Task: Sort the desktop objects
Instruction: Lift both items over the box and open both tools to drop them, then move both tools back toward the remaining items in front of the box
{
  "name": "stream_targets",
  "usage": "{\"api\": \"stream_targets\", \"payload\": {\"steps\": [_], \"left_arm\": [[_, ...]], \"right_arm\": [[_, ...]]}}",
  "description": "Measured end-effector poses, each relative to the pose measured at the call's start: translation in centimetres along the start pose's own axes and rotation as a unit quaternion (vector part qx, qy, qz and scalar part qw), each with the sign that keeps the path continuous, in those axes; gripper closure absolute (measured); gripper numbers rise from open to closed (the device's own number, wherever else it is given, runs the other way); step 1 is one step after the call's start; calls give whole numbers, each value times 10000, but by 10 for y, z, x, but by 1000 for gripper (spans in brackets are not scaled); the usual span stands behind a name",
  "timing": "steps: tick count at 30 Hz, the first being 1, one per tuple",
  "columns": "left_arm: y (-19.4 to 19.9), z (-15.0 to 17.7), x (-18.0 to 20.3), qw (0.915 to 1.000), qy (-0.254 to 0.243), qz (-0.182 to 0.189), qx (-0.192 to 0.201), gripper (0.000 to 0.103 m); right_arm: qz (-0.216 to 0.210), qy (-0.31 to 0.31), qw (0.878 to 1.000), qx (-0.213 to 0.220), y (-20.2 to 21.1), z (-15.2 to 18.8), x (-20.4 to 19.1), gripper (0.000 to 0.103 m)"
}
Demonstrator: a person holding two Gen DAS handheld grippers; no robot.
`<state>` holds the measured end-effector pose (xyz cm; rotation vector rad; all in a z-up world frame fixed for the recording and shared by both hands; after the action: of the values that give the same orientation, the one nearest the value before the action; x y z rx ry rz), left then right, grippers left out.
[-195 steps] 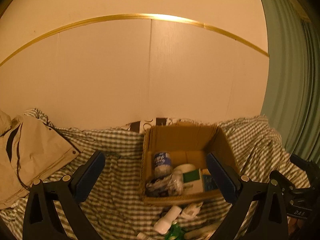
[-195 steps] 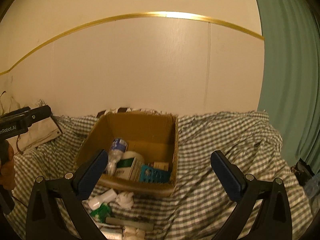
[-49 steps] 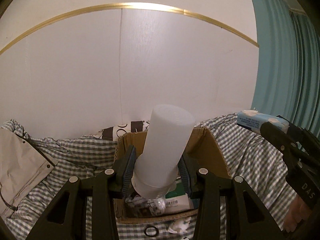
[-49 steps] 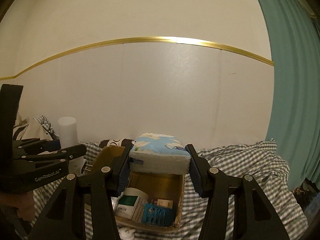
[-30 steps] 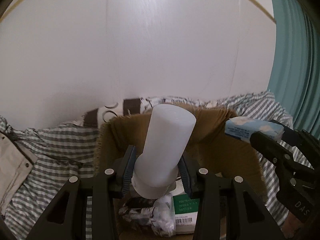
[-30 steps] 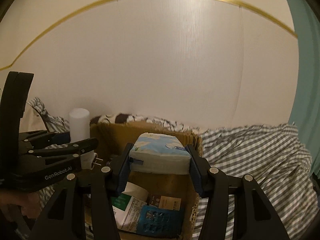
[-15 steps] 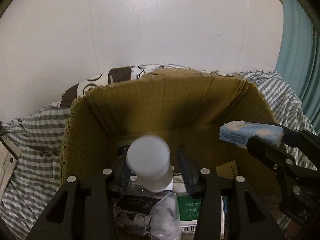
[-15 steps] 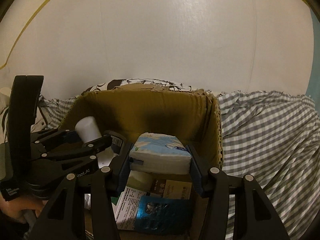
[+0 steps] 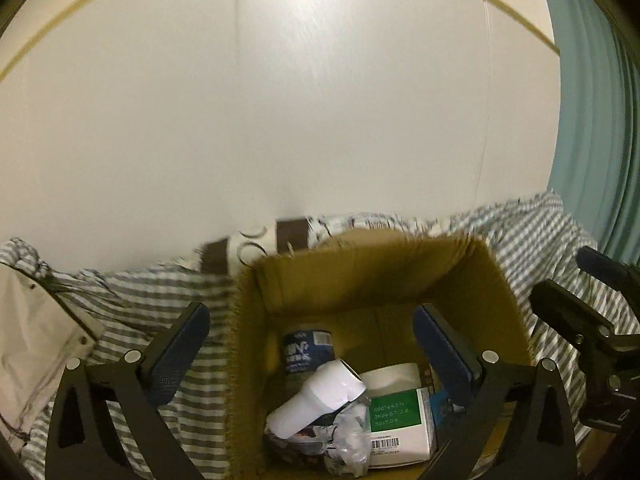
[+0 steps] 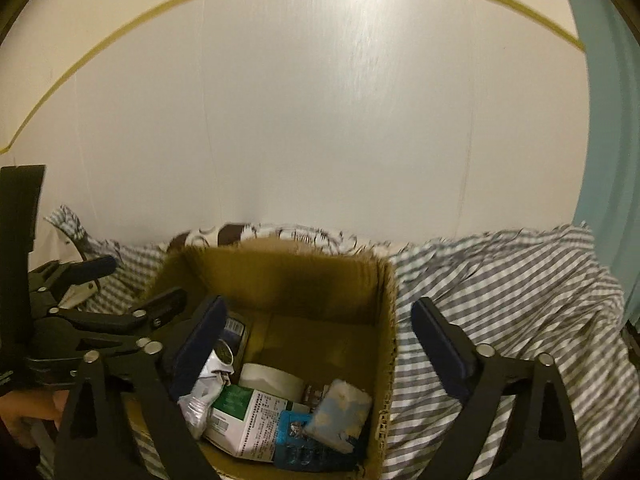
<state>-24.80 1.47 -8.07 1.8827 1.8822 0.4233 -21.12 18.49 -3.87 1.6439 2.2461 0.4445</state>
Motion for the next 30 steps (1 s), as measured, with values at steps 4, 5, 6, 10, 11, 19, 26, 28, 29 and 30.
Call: {"api": "stream_targets", "payload": {"steps": [4,5,6,10,11,19,26,28,29,30], "left_arm": [[19,-4,-12,10000,83,-2,42,0],[24,-5,-14,9999,89,-25,66,0],[31,-5,-16,9999,92,-46,96,0],[58,-7,-22,9997,63,-106,222,0],[64,-7,-23,9996,56,-117,240,0],[100,2,-32,9992,113,-250,300,0],[127,11,-37,9985,80,-393,376,0],[135,14,-39,9983,44,-397,429,0],[138,16,-41,9984,51,-370,435,0],[140,18,-42,9985,60,-336,419,0]], "right_arm": [[-23,6,9998,216,24,-10,-5,0],[-36,23,9997,243,29,-11,-7,0],[-47,45,9996,269,34,-12,-9,0],[-116,204,9990,374,57,-12,-20,0],[-125,223,9989,388,61,-12,-21,0],[-268,219,9983,463,99,-5,-34,0],[-270,307,9977,549,128,4,-41,0],[-239,309,9977,561,136,7,-40,0],[-223,306,9977,568,139,8,-40,0],[-195,298,9977,576,141,10,-39,0]]}}
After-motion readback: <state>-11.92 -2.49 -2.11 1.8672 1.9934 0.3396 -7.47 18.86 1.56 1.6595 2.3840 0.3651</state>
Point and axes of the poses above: each gripper's, at about its wrist camera, not at the fingertips, and y roughly against the way its jaws point, x to its right, z to its underside, the point moved 5 cm from there along -y, roughly the way its jaws point, and after that the axes turned 7 degrees about -z, right-handed, at the moved point
